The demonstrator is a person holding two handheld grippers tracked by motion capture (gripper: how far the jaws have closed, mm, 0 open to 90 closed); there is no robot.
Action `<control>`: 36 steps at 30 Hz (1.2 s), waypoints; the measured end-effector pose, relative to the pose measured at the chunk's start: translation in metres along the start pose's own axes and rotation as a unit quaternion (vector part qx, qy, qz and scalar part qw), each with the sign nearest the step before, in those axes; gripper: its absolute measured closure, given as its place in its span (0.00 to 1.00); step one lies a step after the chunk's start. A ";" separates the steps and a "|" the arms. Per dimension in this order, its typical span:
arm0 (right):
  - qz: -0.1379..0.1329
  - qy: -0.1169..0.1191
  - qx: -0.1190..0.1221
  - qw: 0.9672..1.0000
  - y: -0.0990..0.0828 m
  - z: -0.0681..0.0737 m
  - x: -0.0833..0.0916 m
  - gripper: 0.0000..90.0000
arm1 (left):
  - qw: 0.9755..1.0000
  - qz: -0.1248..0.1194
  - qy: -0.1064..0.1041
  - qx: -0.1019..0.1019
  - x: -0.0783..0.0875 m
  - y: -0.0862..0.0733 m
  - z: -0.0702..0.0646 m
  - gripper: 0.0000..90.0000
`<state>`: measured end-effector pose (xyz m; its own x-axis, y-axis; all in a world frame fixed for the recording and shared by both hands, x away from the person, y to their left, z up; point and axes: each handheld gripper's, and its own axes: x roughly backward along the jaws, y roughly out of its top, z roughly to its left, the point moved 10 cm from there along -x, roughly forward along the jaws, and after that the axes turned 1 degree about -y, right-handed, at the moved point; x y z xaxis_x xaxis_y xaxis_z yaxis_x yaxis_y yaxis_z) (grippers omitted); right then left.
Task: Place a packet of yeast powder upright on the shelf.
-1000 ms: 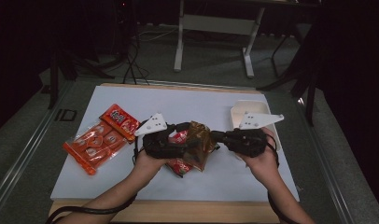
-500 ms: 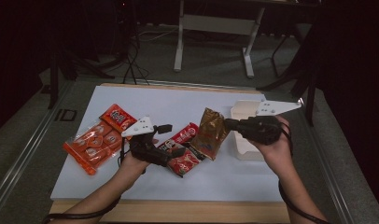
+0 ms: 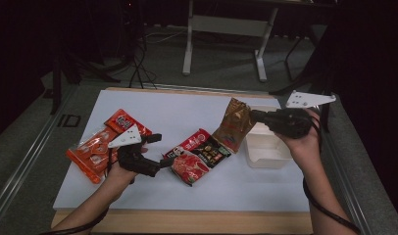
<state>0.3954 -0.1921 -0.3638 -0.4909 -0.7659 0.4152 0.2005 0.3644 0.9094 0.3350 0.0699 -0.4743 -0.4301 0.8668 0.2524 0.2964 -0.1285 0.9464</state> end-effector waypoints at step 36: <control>0.020 -0.120 -0.014 0.992 0.005 -0.129 0.031 0.97 | 0.999 -0.005 0.034 0.028 0.027 -0.050 0.025 0.03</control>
<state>0.4906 -0.2820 -0.3429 -0.6690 -0.6016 0.4365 0.2456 0.3753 0.8938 0.3297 0.1115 -0.5200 -0.4895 0.8328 0.2584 0.3378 -0.0922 0.9367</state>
